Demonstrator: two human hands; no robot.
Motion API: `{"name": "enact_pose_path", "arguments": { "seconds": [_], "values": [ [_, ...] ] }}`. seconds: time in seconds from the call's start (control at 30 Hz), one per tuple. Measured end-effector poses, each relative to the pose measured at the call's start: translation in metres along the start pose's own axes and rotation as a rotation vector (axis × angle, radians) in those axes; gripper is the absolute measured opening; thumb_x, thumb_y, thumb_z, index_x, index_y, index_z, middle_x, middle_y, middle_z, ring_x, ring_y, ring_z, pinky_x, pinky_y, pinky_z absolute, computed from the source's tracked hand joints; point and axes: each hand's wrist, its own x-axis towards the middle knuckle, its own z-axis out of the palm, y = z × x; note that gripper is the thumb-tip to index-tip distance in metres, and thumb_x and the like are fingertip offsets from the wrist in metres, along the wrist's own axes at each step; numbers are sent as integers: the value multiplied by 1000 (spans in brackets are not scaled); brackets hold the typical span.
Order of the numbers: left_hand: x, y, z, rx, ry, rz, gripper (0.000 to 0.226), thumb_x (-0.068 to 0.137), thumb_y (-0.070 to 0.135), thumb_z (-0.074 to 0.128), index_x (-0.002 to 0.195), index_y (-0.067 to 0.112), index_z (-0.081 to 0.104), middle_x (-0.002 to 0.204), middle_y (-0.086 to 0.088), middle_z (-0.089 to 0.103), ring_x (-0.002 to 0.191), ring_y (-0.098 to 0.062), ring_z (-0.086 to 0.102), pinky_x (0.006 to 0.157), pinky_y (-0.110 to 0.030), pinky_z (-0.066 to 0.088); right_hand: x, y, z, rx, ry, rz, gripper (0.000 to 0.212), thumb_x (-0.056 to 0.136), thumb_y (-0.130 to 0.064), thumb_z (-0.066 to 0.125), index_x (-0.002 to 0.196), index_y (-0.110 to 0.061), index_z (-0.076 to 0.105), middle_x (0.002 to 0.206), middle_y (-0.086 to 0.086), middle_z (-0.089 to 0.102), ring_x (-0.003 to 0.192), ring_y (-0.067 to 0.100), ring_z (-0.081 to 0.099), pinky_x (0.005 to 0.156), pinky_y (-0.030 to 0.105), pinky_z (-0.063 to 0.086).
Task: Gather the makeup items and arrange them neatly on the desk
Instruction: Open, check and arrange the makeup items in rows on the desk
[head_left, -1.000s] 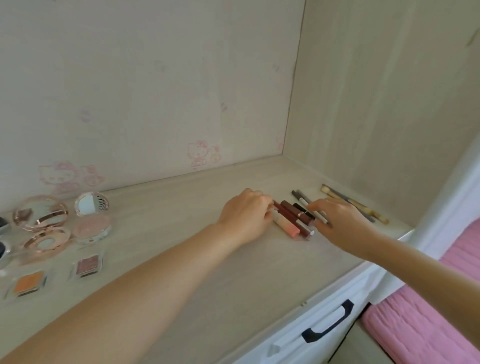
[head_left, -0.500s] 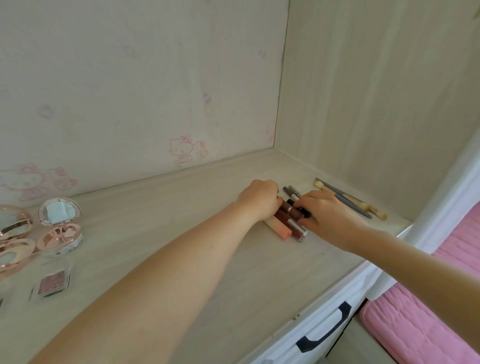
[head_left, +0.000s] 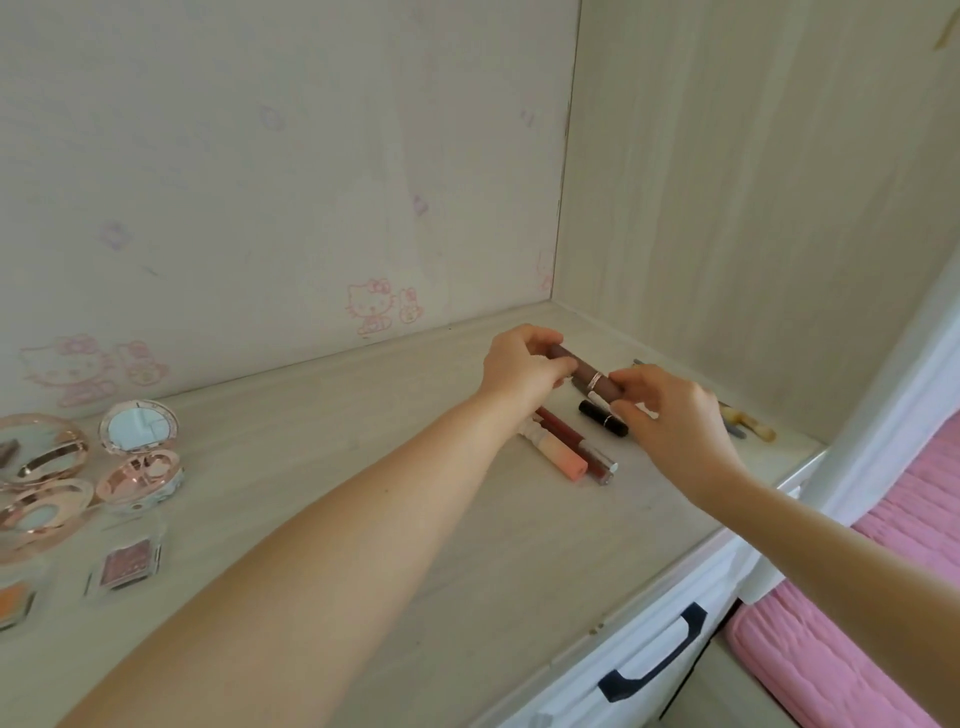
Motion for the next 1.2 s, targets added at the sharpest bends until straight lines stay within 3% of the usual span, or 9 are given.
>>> {"name": "enact_pose_path", "arguments": {
  "seconds": [0.07,0.23,0.37,0.47,0.6,0.8,0.97,1.1,1.2],
  "values": [
    [-8,7,-4,-227,25,-53,30,79,-3,70,106,7,63,103,-12,66,94,-22,67,81,-30,58,-3,-12,1,187,35,103,19,86,-9,66,97,-25,64,89,-13,68,86,-2,61,79,17,50],
    [-31,13,-25,-506,13,-186,28,80,3,73,107,0,66,101,-15,70,80,-18,69,85,-28,56,-17,-44,9,454,-24,184,11,85,-13,69,94,-20,68,87,-5,75,83,7,69,74,23,52],
    [-56,11,-48,-400,-25,-122,23,82,8,72,103,-2,70,92,-13,71,80,-17,67,78,-21,56,-30,-68,23,613,-80,255,9,87,-17,68,95,-21,70,80,-7,75,80,8,71,66,25,54],
    [-73,12,-71,-313,-1,-67,22,84,11,70,103,0,70,84,-12,72,77,-18,67,87,-32,56,-40,-88,37,691,-115,259,8,87,-14,68,96,-15,69,81,-2,76,83,13,71,76,25,56],
    [-98,19,-109,-287,48,-5,20,86,8,67,106,3,67,89,-22,71,80,-22,71,81,-34,59,-53,-113,59,685,-203,223,7,90,-14,64,96,-13,67,81,-2,76,81,13,71,82,31,56],
    [-136,15,-174,21,101,128,17,86,11,68,104,11,68,96,-8,70,78,-18,73,74,-28,58,-65,-146,81,620,-271,165,15,95,-11,54,105,-13,65,85,-2,74,79,12,71,78,29,57],
    [-169,-1,-226,357,87,193,19,84,15,71,101,22,71,93,8,70,72,-7,68,70,-20,50,-82,-176,96,463,-369,-80,35,93,-19,56,127,-28,50,112,-10,63,91,9,67,82,32,57],
    [-199,-13,-262,676,95,305,23,83,16,72,104,24,70,92,14,64,82,2,56,71,-8,38,-106,-198,111,207,-481,-330,40,93,-27,57,132,-31,48,121,-17,54,100,-4,58,81,11,49],
    [-223,-21,-284,789,81,325,28,81,15,74,108,21,69,96,9,64,84,0,56,73,-7,37,-123,-211,125,146,-536,-417,34,94,-27,56,127,-24,54,116,-13,59,98,-2,58,80,11,48]
  ]
}}
